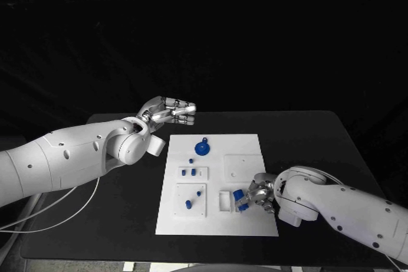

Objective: Assemble the parts on the task board

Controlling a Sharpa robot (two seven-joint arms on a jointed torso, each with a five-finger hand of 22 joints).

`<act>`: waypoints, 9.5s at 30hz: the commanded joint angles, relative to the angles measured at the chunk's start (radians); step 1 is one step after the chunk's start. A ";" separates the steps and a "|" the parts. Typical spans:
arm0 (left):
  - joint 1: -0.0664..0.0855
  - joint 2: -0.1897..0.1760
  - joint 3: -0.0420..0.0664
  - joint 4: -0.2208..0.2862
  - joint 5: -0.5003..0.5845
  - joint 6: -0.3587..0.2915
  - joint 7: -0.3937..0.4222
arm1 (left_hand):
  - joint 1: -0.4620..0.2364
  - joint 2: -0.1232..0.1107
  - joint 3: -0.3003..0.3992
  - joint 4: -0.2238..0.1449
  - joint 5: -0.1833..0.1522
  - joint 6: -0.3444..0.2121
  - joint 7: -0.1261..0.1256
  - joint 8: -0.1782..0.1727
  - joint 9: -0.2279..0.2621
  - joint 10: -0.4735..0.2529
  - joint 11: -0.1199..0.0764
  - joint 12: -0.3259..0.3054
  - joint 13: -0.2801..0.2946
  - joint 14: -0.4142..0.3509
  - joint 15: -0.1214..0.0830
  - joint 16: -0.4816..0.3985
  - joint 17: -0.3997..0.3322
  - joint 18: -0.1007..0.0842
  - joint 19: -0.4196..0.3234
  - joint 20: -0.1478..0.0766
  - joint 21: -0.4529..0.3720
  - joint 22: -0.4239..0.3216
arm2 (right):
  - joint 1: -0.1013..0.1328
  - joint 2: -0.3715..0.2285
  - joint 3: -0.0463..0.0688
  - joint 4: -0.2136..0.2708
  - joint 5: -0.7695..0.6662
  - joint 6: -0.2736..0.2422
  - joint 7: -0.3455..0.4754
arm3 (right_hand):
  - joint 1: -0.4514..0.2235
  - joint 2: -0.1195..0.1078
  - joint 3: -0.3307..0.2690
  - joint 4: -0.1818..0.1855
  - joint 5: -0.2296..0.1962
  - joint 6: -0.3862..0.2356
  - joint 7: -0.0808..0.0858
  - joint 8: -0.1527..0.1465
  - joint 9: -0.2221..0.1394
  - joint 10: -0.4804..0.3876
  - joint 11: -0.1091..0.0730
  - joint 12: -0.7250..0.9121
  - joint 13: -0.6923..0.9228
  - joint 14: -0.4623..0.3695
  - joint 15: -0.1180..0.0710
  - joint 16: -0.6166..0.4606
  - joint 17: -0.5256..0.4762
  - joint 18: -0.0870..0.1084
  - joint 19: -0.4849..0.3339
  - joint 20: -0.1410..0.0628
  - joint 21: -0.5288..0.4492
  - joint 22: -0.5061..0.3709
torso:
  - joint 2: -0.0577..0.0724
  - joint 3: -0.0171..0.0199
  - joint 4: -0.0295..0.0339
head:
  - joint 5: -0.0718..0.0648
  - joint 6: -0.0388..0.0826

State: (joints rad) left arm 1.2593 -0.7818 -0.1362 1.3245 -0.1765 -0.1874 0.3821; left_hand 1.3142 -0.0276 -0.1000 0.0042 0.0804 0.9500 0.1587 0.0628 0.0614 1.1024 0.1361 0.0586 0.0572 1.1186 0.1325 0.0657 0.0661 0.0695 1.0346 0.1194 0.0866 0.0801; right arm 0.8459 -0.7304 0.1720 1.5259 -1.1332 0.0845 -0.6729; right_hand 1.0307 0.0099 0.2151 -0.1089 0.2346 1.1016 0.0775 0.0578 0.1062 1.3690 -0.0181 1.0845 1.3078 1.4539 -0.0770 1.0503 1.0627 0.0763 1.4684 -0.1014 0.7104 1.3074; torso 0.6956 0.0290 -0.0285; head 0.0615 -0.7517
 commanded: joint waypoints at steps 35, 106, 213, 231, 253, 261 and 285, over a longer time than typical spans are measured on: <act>0.000 0.004 0.001 0.008 -0.028 0.018 -0.008 | 0.001 -0.015 0.006 0.009 0.003 -0.004 0.000 -0.002 -0.001 -0.007 0.004 0.003 0.001 -0.012 0.007 -0.004 0.001 0.000 0.001 0.006 -0.002 -0.001 | -0.002 0.024 0.000 0.054 0.076 -0.034 -0.048 | -0.014 0.012 -0.046 0.031 -0.007 0.073 -0.022 0.005 -0.012 0.009 -0.013 -0.002 0.026 0.002 -0.015 -0.008 -0.003 -0.007 0.051 -0.012 -0.001 0.074 | 0.002 0.0004 0.0014 | 0.014 -0.002; 0.001 0.001 0.001 0.001 -0.025 0.020 -0.024 | -0.004 -0.018 0.008 0.018 0.001 -0.008 0.001 -0.002 -0.001 -0.009 0.006 0.003 0.001 -0.020 0.010 -0.004 0.001 0.003 -0.001 0.009 -0.003 -0.002 | -0.004 -0.019 0.000 0.112 -0.003 0.022 0.018 | -0.005 -0.080 -0.174 0.196 -0.183 0.026 -0.011 0.006 0.044 0.002 -0.007 -0.018 0.026 0.005 -0.013 -0.019 0.025 0.001 0.052 -0.010 -0.003 0.077 | 0.002 0.0019 -0.0003 | 0.019 0.000; 0.001 -0.007 0.000 -0.001 -0.036 0.039 -0.060 | -0.009 -0.010 0.005 0.028 0.002 0.002 0.000 -0.001 -0.001 -0.009 0.005 0.003 0.001 -0.024 0.010 -0.004 0.001 0.002 -0.004 0.010 -0.004 -0.002 | -0.039 0.030 0.000 0.076 -0.144 0.038 0.054 | 0.095 0.012 -0.067 0.008 -0.051 0.205 -0.106 0.007 0.576 0.073 -0.064 0.025 0.081 0.006 -0.047 -0.017 -0.006 -0.041 0.053 -0.045 0.023 0.071 | 0.001 -0.0001 0.0005 | 0.025 -0.028; 0.001 -0.007 0.000 -0.001 -0.036 0.044 -0.068 | -0.010 -0.010 0.006 0.030 0.002 0.002 0.000 -0.002 -0.001 -0.009 0.006 0.003 0.001 -0.026 0.011 -0.004 0.001 0.002 -0.005 0.011 -0.005 -0.003 | -0.039 0.042 0.000 0.059 -0.151 0.041 0.046 | -0.027 0.055 0.183 -0.030 -0.130 0.199 -0.100 0.007 0.626 0.076 -0.062 0.034 0.086 0.005 -0.045 -0.021 -0.013 -0.039 0.053 -0.042 0.020 0.068 | 0.001 -0.0005 0.0000 | 0.026 -0.030; 0.001 -0.011 0.000 -0.005 -0.039 0.043 -0.071 | -0.010 -0.015 0.007 0.033 0.001 -0.002 0.000 -0.002 -0.001 -0.010 0.006 0.003 0.001 -0.026 0.011 -0.004 0.001 0.002 -0.006 0.011 -0.006 -0.003 | -0.038 -0.045 0.035 0.084 -0.053 -0.042 0.212 | 0.077 -0.026 -0.142 0.039 -0.025 0.064 -0.033 0.006 0.236 0.045 -0.021 0.027 0.074 0.003 -0.022 -0.022 -0.003 -0.013 0.052 -0.021 0.001 0.072 | 0.001 0.0018 -0.0029 | 0.008 -0.018; 0.001 -0.013 -0.001 -0.005 -0.039 0.040 -0.070 | -0.010 -0.015 0.007 0.033 0.001 -0.002 0.000 -0.002 -0.001 -0.010 0.006 0.003 0.001 -0.026 0.011 -0.004 0.001 0.002 -0.006 0.011 -0.006 -0.003 | -0.037 -0.130 0.104 0.117 -0.066 0.021 0.197 | 0.096 -0.029 -0.152 0.044 -0.039 0.043 -0.018 0.005 0.113 0.038 -0.011 0.030 0.066 0.003 -0.016 -0.019 0.006 -0.005 0.052 -0.013 0.004 0.077 | 0.001 0.0011 -0.0031 | -0.013 -0.009; 0.001 -0.012 -0.001 -0.001 -0.039 0.041 -0.073 | -0.010 -0.021 0.011 0.039 -0.001 -0.003 0.000 -0.002 -0.001 -0.011 0.006 0.003 0.001 -0.026 0.011 -0.004 0.001 -0.001 -0.011 0.011 -0.008 -0.003 | -0.050 -0.228 0.131 0.132 -0.195 0.157 -0.040 | 0.059 -0.059 -0.119 0.108 -0.078 0.033 -0.012 0.006 0.071 0.037 -0.006 0.040 0.063 0.005 -0.011 -0.003 0.027 -0.005 0.051 -0.008 0.021 0.081 | 0.001 -0.0014 0.0002 | -0.051 -0.007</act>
State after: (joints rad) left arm 1.2594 -0.7950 -0.1378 1.3204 -0.2120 -0.1573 0.3019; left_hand 1.3091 -0.0409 -0.0898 0.0361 0.0804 0.9501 0.1587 0.0628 0.0613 1.0989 0.1395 0.0586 0.0570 1.1005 0.1429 0.0657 0.0661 0.0695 1.0272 0.1268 0.0827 0.0778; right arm 0.7979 -0.9580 0.3030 1.6555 -1.2881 0.2097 -0.6674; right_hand 1.0901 -0.0451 0.1000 -0.0034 0.1620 1.1268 0.0638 0.0638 0.1784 1.4063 -0.0266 1.1227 1.3076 1.4577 -0.0912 1.0466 1.0888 0.0530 1.4667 -0.1176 0.7335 1.3077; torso 0.6970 0.0279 -0.0290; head 0.0123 -0.7586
